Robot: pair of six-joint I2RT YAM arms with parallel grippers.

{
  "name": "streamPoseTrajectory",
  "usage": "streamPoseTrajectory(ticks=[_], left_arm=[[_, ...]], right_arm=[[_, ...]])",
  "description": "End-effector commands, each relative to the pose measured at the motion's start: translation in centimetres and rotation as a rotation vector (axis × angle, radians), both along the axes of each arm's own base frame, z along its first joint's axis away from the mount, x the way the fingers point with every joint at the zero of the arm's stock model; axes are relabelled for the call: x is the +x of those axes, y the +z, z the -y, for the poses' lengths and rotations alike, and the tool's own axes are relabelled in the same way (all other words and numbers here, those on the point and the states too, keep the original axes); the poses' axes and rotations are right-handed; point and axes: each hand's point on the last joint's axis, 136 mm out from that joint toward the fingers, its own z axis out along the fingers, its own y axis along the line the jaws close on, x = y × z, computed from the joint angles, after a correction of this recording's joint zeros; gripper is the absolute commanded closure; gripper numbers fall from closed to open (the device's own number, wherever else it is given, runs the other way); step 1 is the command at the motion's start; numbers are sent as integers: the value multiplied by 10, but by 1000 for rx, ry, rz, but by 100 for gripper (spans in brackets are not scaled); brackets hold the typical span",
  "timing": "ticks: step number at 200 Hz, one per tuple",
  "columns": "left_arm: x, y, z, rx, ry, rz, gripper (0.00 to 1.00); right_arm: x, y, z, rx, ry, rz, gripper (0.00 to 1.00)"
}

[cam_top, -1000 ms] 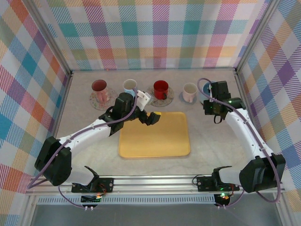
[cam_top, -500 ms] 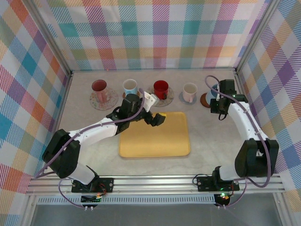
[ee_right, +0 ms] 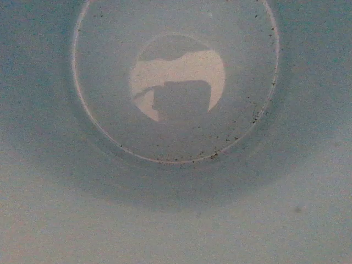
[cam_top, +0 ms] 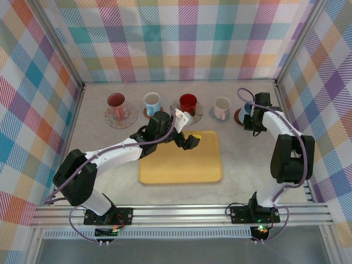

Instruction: Place the cup by the coaster

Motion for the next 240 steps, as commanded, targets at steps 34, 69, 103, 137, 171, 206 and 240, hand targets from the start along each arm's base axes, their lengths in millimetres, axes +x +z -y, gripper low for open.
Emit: streamPoseTrajectory(ticks=[34,69,103,137,171,206,240], left_arm=[[3,17,7,-23,5,29,0],[3,16,8,-19,6,25,0],[4,15,9,-14,4,21,0],[5,12,11,-7,1,15,0],[6,11,12,-3,0,13,0],[6,10,13,-2,-2,9,0],[7,10,14,-2,-1,9,0]], right_arm=[[51,27,3,-18,40,169,100],[57,18,4,-25,49,142,100],[59,13,7,-43,48,128,100],[60,6,9,-51,45,112,100],[62,-1,9,-53,46,97,100],[61,-6,12,-67,43,80,100],[62,-7,13,-70,39,80,94]])
